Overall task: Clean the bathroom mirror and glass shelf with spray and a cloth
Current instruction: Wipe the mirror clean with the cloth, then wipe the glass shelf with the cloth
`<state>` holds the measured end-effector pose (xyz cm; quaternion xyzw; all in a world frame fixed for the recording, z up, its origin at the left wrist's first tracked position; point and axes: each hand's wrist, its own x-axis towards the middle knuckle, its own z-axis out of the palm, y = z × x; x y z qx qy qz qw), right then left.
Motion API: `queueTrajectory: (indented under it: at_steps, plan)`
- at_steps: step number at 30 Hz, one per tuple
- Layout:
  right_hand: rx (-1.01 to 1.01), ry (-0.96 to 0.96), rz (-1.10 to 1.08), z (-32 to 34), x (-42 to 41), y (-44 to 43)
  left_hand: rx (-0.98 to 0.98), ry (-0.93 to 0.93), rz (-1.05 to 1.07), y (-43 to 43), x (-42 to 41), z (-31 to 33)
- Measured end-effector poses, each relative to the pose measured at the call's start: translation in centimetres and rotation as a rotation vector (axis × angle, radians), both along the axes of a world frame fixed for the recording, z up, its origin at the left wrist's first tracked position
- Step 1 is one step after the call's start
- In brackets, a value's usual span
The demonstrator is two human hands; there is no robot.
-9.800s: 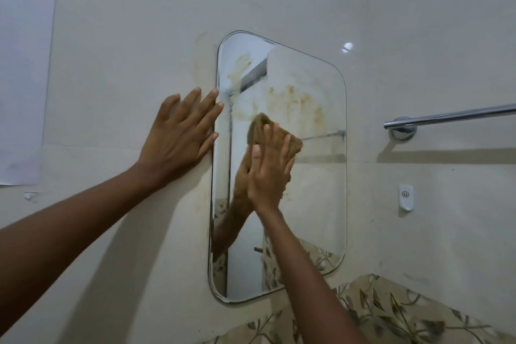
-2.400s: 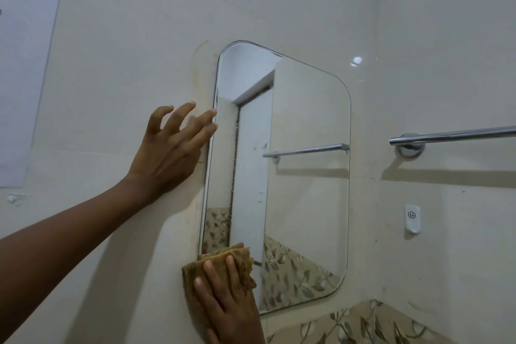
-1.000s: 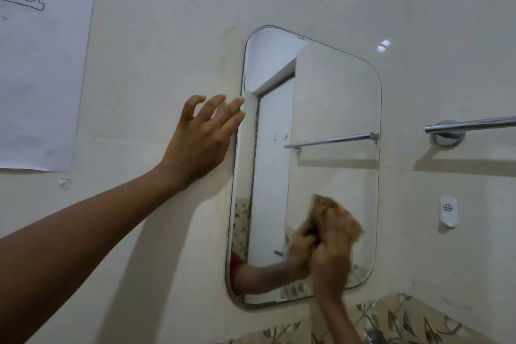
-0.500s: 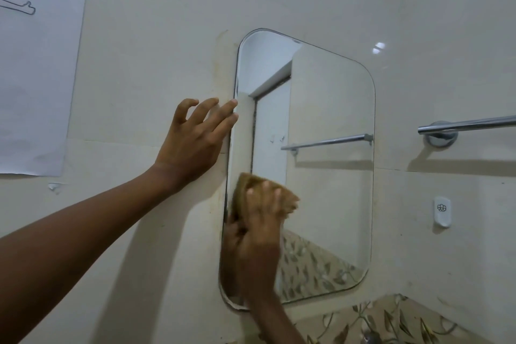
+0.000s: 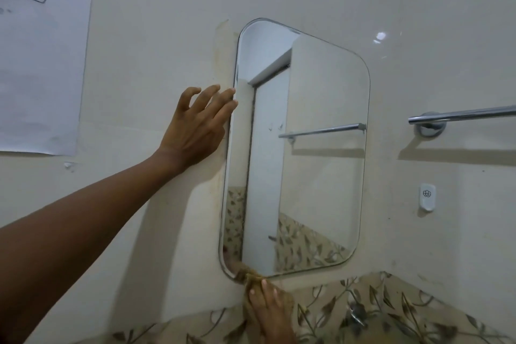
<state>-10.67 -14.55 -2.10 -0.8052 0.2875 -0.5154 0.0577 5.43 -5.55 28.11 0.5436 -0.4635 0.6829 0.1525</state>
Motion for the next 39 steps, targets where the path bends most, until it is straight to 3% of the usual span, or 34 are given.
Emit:
queueTrajectory:
  at_steps: [2,5,7,10,12,15,17,19,20,22,26,32,39]
  plan:
    - [0.453,0.036,0.22,-0.5,-1.7,1.6,0.044,0.021,-0.042,0.3,-0.2,-0.6]
    - [1.069,-0.181,0.45,0.9,-3.1,1.9,0.117,0.069,-0.166,1.4,-0.5,-3.2]
    - [1.284,-0.363,0.49,1.7,-4.0,2.6,0.143,0.094,-0.273,2.8,-0.9,-6.5]
    - [1.59,-0.559,0.78,3.2,-5.1,5.1,0.243,0.127,-0.43,5.8,-1.9,-12.9]
    - [1.678,-0.628,0.927,4.7,-5.5,8.0,0.34,0.392,-0.56,8.0,-2.9,-17.8]
    - [1.561,-0.646,0.964,5.2,-4.9,10.6,0.345,1.257,-0.805,10.8,-4.3,-24.0]
    - [1.507,-0.635,0.953,4.5,-3.7,11.6,0.362,1.74,-0.896,12.2,-5.3,-26.4]
    - [1.515,-0.644,0.932,3.7,-2.7,12.3,0.444,2.053,-0.913,13.7,-6.2,-27.5]
    - [1.503,-0.636,0.934,3.6,-2.4,12.8,0.456,2.114,-0.932,14.4,-6.4,-27.8]
    - [1.394,-0.561,0.888,3.2,-2.1,13.3,0.397,2.097,-0.972,15.9,-6.5,-27.9]
    - [0.962,-0.148,0.641,4.1,-2.9,13.4,0.247,2.002,-0.934,17.4,-5.0,-27.5]
    - [0.942,0.038,0.566,2.9,-2.1,13.4,0.326,2.013,-0.754,18.0,-2.8,-28.7]
    - [0.663,0.287,0.302,-0.8,0.8,11.4,0.278,1.878,-0.547,15.5,-0.5,-31.8]
